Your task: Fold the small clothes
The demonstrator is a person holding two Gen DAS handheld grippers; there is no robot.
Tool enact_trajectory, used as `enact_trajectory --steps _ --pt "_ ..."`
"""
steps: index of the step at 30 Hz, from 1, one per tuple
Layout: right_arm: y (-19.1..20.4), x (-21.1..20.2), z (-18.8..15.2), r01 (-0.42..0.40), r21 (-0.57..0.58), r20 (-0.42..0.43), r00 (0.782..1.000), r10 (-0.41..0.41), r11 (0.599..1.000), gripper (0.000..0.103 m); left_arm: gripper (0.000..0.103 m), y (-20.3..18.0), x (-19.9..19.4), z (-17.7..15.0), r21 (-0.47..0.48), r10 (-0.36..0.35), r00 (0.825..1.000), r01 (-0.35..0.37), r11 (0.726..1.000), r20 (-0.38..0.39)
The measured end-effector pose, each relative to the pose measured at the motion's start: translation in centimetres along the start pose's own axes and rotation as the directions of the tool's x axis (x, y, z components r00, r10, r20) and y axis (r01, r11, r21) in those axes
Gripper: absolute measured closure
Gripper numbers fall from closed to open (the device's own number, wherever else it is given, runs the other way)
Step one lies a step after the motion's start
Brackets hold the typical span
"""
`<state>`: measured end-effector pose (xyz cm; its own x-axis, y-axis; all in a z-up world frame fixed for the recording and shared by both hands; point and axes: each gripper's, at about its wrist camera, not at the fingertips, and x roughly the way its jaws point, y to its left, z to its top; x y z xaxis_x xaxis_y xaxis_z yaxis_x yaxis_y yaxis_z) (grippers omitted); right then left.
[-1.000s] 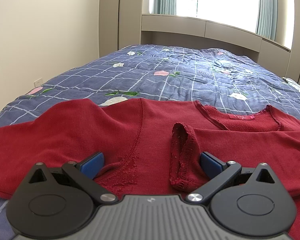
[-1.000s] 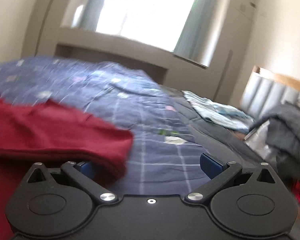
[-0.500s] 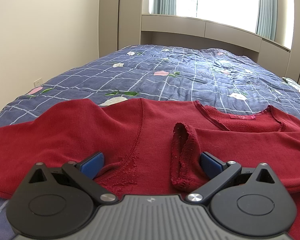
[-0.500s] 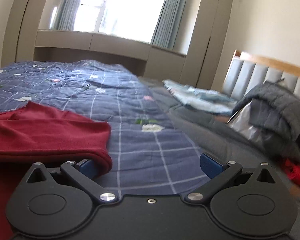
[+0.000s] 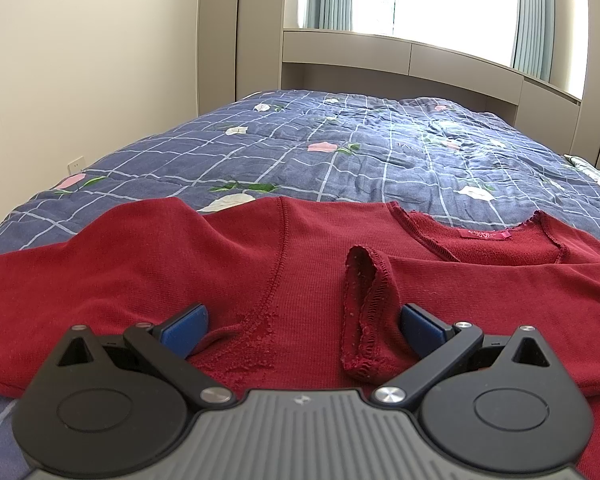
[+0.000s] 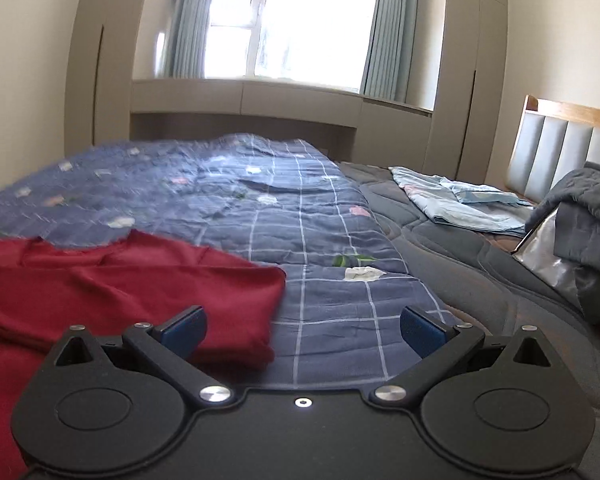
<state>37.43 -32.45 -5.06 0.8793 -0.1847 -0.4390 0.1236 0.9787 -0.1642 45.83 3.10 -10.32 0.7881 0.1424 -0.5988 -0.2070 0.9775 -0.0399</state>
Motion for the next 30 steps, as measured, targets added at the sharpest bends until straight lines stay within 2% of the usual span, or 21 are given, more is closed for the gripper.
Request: enact_trajectory --steps 3,6,12,15,20,24,30 --pt "0.9 2.5 -0.4 0.067 -0.053 -0.078 0.994 -0.071 0.996 0.001 0.0 0.0 0.0 0.0 -0.002 -0.002 1.0 0.002 1.0 0.001" --pt "0.8 3.7 -1.2 0.07 -0.068 -0.133 0.988 -0.078 0.995 0.001 0.0 0.0 -0.1 0.0 -0.002 -0.001 1.0 0.001 1.0 0.002" --pt "0.7 2.1 -0.5 0.078 -0.084 -0.108 0.99 -0.087 0.993 0.001 0.0 0.3 -0.3 0.7 -0.01 -0.02 1.0 0.02 1.0 -0.01" --pt "1.1 -0.3 0.2 0.024 -0.087 -0.061 0.998 -0.029 0.996 0.001 0.0 0.8 -1.7 2.5 -0.005 -0.074 0.997 0.074 0.997 -0.025" --pt "3.4 -4.0 1.3 -0.066 -0.1 -0.015 0.998 0.064 0.993 0.001 0.0 3.3 -5.9 5.5 -0.075 -0.062 0.997 0.065 0.995 0.042" --pt "6.2 -6.2 1.6 -0.164 -0.08 -0.01 0.986 0.164 0.983 0.001 0.0 6.3 -8.2 6.5 -0.091 0.039 0.999 -0.037 0.995 0.022" --pt "10.9 -8.1 0.8 -0.271 -0.078 -0.036 0.962 0.269 0.959 0.001 0.0 14.1 -10.9 4.5 -0.173 0.145 0.988 -0.151 0.973 -0.051"
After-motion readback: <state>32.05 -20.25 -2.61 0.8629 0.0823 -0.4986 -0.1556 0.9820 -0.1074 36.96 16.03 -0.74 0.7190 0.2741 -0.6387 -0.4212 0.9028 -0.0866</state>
